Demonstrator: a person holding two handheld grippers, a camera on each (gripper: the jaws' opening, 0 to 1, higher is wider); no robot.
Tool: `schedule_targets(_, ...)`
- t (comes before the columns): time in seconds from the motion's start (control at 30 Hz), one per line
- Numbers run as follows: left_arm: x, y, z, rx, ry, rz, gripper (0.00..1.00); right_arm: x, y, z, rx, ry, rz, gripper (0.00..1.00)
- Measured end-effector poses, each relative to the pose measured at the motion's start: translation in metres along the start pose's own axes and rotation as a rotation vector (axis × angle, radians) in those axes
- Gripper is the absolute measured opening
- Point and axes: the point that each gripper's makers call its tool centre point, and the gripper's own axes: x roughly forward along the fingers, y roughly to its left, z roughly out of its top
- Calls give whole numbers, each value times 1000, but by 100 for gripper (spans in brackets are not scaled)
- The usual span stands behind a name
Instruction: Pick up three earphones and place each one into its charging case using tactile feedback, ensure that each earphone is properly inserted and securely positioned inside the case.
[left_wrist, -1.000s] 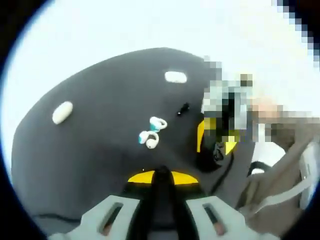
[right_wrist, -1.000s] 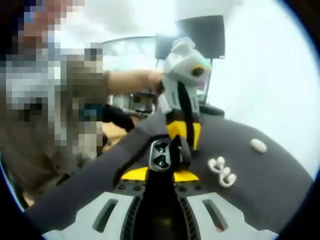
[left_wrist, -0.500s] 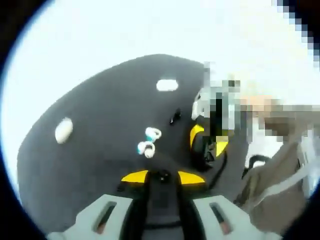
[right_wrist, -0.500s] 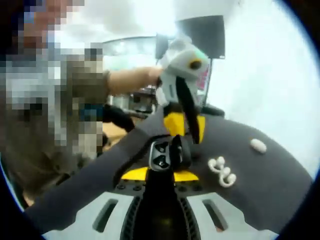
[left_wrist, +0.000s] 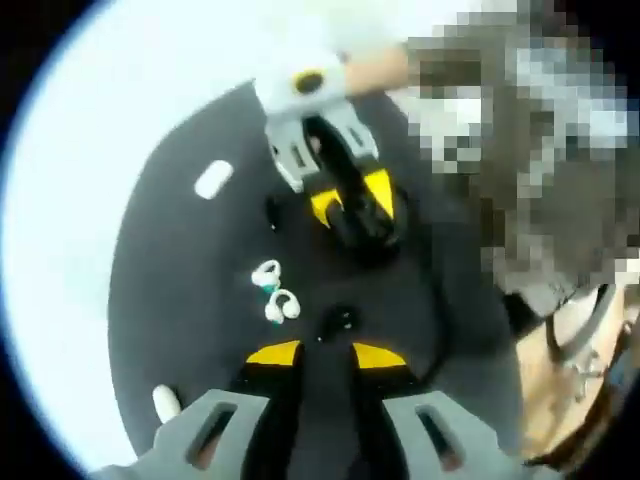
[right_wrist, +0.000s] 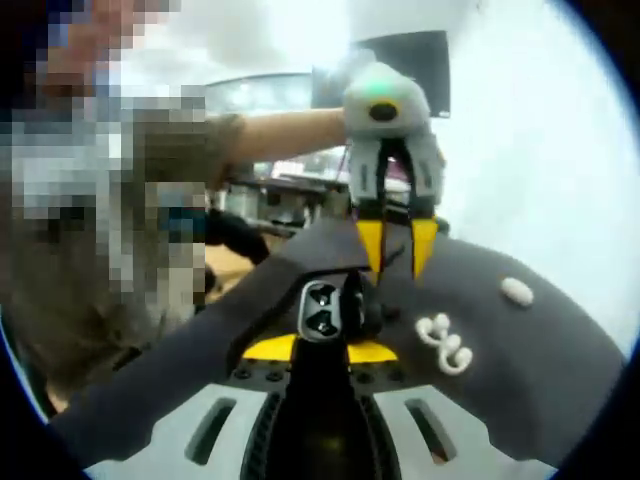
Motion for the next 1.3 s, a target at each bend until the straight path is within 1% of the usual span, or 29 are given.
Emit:
schedule_targets(0.03,4,-2,-1,13,20,-23,18,0,0,0,-1,0,1,18)
schedule_targets(0.07,8,-1,0,20,22,-28,18,0,0,0,-1,-1,2,18)
schedule_targets(0.13,13,1,-1,48,59,-32,17,0,1,0,-1,-1,3,18)
schedule_targets(0.2,16,1,-2,63,78,-41,16,0,1,0,-1,-1,4,18)
schedule_targets(0.3,16,2,2,67,80,-53,14,0,2,1,-2,-1,6,18)
schedule_targets(0.43,17,0,2,76,97,-73,12,0,3,1,-4,-1,6,18)
schedule_targets(0.57,23,-5,1,66,115,-110,9,0,4,2,-6,-1,5,18)
schedule_targets(0.63,23,-9,1,35,132,-137,5,0,4,2,-7,-1,4,18)
schedule_targets(0.67,23,-9,1,15,138,-141,4,0,5,2,-7,-1,4,18)
schedule_targets(0.73,23,-10,0,-62,141,-129,3,0,4,2,-7,-2,4,18)
schedule_targets(0.77,22,-10,-1,-86,138,-119,3,0,4,2,-8,-2,4,18)
schedule_targets(0.8,22,-11,-1,-165,141,-110,3,0,4,3,-9,-2,4,18)
schedule_targets(0.83,21,-13,-1,-238,142,-116,3,0,4,3,-9,-3,4,18)
schedule_targets(0.87,21,-12,-2,-290,145,-107,3,0,4,3,-8,-2,4,18)
schedule_targets(0.9,20,-11,-4,-364,155,-89,3,0,4,3,-9,-2,4,18)
schedule_targets(0.93,19,-14,-7,-443,174,-94,3,0,4,3,-10,-2,3,18)
schedule_targets(1.0,17,-17,-13,-604,218,-59,3,0,3,3,-11,-2,2,18)
schedule_targets(1.03,16,-20,-12,-632,212,-67,3,0,3,2,-12,-1,1,18)
schedule_targets(1.07,15,-20,-13,-693,213,-59,2,0,3,2,-13,-1,1,18)
schedule_targets(1.1,14,-24,-12,-739,211,-75,2,0,3,2,-13,-1,0,18)
schedule_targets(1.13,10,-28,-14,-803,209,-80,2,0,3,2,-12,-1,0,18)
schedule_targets(1.17,9,-29,-18,-851,227,-70,2,0,3,2,-12,-2,0,18)
schedule_targets(1.23,8,-28,-20,-933,237,-30,2,0,2,2,-12,-2,-1,18)
schedule_targets(1.27,6,-31,-19,-963,239,-35,2,0,2,2,-13,-2,-1,18)
schedule_targets(1.3,5,-31,-16,-968,219,-48,2,0,1,2,-12,-3,-1,18)
